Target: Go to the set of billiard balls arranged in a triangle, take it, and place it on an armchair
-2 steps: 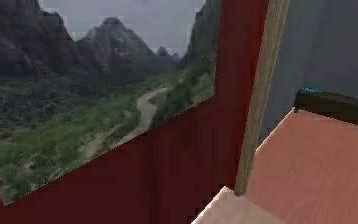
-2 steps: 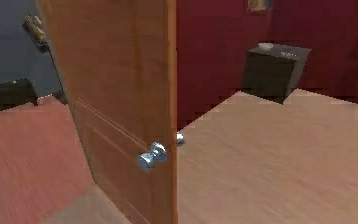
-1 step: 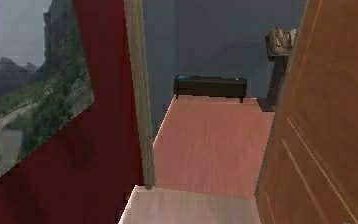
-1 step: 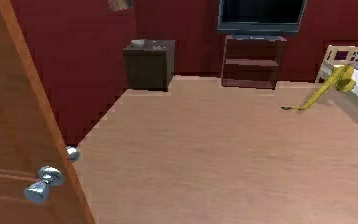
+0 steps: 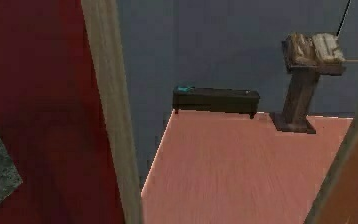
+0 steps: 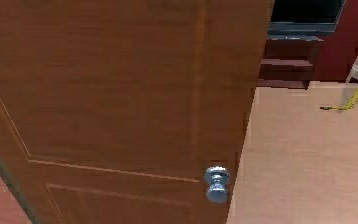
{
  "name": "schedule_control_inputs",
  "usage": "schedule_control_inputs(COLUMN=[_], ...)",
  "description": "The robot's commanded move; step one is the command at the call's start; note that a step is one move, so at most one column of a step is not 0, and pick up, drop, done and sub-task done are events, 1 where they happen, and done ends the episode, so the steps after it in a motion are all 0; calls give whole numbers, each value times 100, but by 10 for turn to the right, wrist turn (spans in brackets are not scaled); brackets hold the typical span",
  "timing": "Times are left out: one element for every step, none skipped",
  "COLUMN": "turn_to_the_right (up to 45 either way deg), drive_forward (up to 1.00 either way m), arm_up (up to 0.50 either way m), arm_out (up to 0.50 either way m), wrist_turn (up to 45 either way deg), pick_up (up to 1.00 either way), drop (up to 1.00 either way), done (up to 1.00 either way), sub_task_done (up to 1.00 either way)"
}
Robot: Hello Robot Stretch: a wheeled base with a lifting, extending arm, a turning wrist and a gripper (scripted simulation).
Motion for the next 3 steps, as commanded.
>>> schedule_control_inputs(turn_to_the_right=[180, 0, 420], drive_forward=[0, 95, 0], arm_up=[0, 0, 0], arm_out=[0, 0, 0], wrist_turn=[0, 0, 0], pick_up=[0, 0, 0], drop=[0, 0, 0], done=[0, 0, 0], sub_task_done=[0, 0, 0])
